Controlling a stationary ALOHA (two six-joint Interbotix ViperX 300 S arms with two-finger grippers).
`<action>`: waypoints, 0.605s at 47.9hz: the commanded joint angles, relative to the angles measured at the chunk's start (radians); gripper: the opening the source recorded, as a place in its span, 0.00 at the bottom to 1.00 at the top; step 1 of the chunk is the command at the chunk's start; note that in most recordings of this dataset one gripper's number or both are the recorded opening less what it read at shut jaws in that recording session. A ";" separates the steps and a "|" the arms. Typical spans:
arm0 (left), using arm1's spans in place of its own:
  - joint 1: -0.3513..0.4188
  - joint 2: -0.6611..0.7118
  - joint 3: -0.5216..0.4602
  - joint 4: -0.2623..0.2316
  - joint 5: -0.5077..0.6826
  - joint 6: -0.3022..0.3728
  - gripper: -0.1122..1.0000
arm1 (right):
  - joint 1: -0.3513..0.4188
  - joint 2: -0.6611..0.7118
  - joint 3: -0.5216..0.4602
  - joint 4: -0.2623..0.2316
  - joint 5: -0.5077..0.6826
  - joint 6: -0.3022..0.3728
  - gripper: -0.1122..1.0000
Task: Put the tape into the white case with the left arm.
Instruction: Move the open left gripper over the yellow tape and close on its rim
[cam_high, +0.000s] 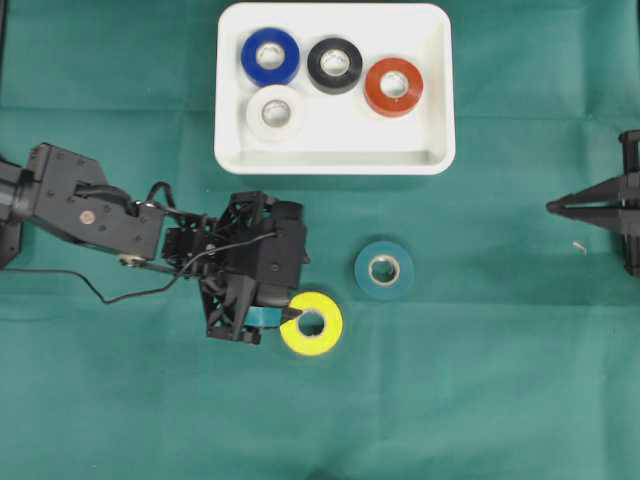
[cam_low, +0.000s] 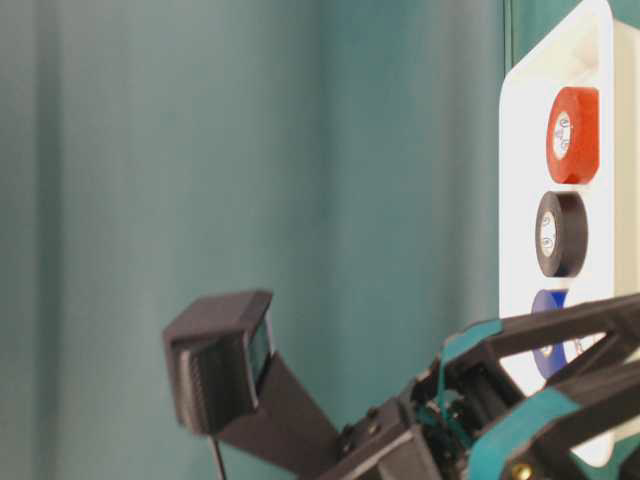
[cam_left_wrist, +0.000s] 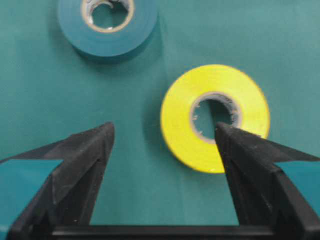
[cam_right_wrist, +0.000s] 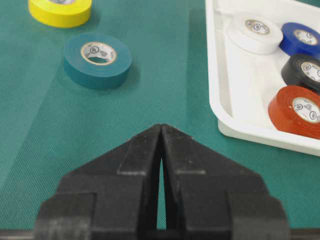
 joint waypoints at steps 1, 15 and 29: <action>-0.009 0.009 -0.048 -0.002 0.020 -0.009 0.83 | -0.002 0.006 -0.009 -0.002 -0.006 0.000 0.02; -0.011 0.087 -0.123 -0.002 0.130 -0.061 0.83 | -0.002 0.006 -0.009 -0.002 -0.006 0.000 0.02; -0.012 0.117 -0.146 -0.002 0.152 -0.063 0.83 | -0.002 0.006 -0.009 -0.002 -0.006 0.000 0.02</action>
